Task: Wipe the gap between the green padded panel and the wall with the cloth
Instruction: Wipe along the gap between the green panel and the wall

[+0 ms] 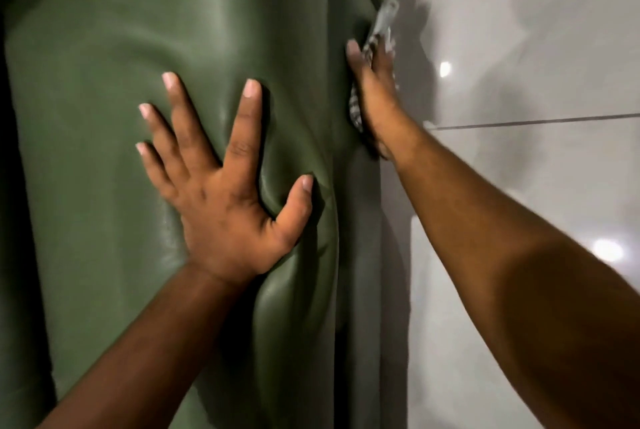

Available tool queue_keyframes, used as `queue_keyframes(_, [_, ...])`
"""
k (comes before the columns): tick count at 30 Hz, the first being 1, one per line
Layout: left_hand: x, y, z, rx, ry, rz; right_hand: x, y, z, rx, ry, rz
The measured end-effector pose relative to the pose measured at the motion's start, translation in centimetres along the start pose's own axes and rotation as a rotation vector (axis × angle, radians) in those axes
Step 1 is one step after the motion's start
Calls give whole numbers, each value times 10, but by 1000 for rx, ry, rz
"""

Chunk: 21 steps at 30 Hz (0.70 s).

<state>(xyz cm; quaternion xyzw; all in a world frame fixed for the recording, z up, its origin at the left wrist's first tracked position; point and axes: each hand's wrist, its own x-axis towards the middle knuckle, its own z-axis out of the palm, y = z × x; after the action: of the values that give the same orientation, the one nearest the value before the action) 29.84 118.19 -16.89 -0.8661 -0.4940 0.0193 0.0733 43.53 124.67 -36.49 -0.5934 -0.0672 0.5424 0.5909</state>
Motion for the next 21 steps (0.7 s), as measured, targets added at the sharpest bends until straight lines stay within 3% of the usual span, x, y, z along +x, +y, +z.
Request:
queue_keyframes(7, [0, -4, -2, 26, -31, 12, -68, 18, -31, 387, -59, 261])
queue_keyframes(10, [0, -8, -7, 31, -108, 19, -122, -26, -59, 563, -76, 360])
queue_keyframes(14, [1, -10, -39, -46, -292, 21, -208, -108, -95, 671, -83, 358])
queue_keyframes(16, [-7, -13, -68, -175, -378, -68, -243, -143, -100, 707, -102, 347])
queue_keyframes(21, [-80, -14, -169, -432, -370, -354, -326, -226, -82, 667, -173, 346])
